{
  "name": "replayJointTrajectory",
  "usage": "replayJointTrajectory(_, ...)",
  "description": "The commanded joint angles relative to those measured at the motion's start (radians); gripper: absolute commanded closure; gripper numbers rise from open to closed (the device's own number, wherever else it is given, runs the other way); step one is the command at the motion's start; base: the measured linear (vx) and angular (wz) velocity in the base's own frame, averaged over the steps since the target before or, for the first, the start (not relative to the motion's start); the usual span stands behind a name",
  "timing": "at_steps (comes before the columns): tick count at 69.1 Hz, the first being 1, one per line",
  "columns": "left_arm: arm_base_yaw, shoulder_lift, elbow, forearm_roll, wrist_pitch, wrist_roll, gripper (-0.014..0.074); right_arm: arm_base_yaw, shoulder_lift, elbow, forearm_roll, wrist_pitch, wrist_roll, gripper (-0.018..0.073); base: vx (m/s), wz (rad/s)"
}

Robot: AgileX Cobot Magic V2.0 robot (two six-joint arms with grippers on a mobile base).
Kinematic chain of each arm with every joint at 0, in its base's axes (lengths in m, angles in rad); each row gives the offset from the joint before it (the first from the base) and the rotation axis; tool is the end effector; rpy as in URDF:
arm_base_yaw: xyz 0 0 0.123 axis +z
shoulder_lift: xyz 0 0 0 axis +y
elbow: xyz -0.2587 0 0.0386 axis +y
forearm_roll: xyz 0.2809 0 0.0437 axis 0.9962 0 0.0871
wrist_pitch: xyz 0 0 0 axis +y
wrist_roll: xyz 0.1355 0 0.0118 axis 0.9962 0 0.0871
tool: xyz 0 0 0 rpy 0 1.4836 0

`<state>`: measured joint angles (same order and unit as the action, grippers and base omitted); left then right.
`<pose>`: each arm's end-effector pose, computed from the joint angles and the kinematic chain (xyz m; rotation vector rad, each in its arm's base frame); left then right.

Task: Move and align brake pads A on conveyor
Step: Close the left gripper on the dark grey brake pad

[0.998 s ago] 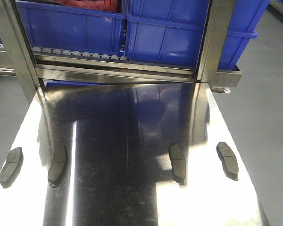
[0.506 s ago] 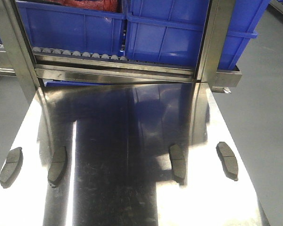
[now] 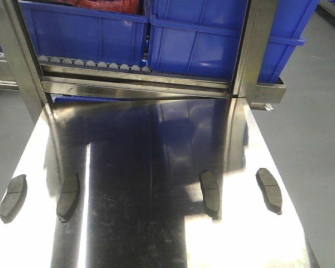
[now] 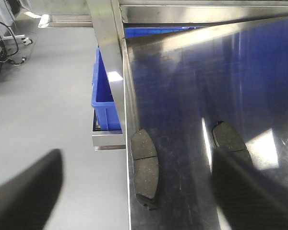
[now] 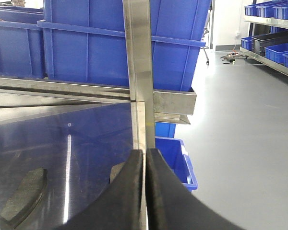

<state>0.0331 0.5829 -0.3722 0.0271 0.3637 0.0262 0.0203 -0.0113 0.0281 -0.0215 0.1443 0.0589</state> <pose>0.2091 0.0082 0.2179 0.0130 2.0584 0.0623 0.1581 0.0028 0.1876 0.0166 1.6447 0.0417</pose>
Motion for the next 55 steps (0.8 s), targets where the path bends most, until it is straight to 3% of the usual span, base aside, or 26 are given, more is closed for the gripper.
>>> replayJointTrajectory(1,-0.004,0.009,-0.025,-0.007,-0.093,-0.036,-0.0137,0.002,-0.015,0.004,-0.002,-0.075,-0.004,0.0568,0.0,0.0)
replayJointTrajectory(7,-0.003,0.028,-0.028,0.008,-0.092,-0.107,-0.0125,0.002,-0.015,0.004,-0.002,-0.075,-0.004,0.0568,0.0,0.0)
replayJointTrajectory(18,0.015,0.17,-0.084,0.102,-0.069,-0.262,-0.009,0.002,-0.015,0.004,-0.002,-0.075,-0.004,0.0568,0.0,0.0)
replayJointTrajectory(24,0.021,0.285,-0.145,0.125,-0.036,-0.295,-0.0073,0.002,-0.015,0.004,-0.002,-0.075,-0.004,0.0568,0.0,0.0)
replayJointTrajectory(36,0.022,0.552,-0.306,0.124,0.107,-0.284,-0.0027,0.002,-0.015,0.004,-0.002,-0.075,-0.004,0.0568,0.0,0.0)
replayJointTrajectory(43,0.022,0.7,-0.408,0.115,0.2,-0.229,-0.0005,0.002,-0.015,0.004,-0.002,-0.075,-0.004,0.0568,0.0,0.0)
replayJointTrajectory(55,0.017,0.882,-0.531,0.005,0.28,-0.074,0.0009,0.002,-0.015,0.004,-0.002,-0.075,-0.004,0.0568,0.0,0.0)
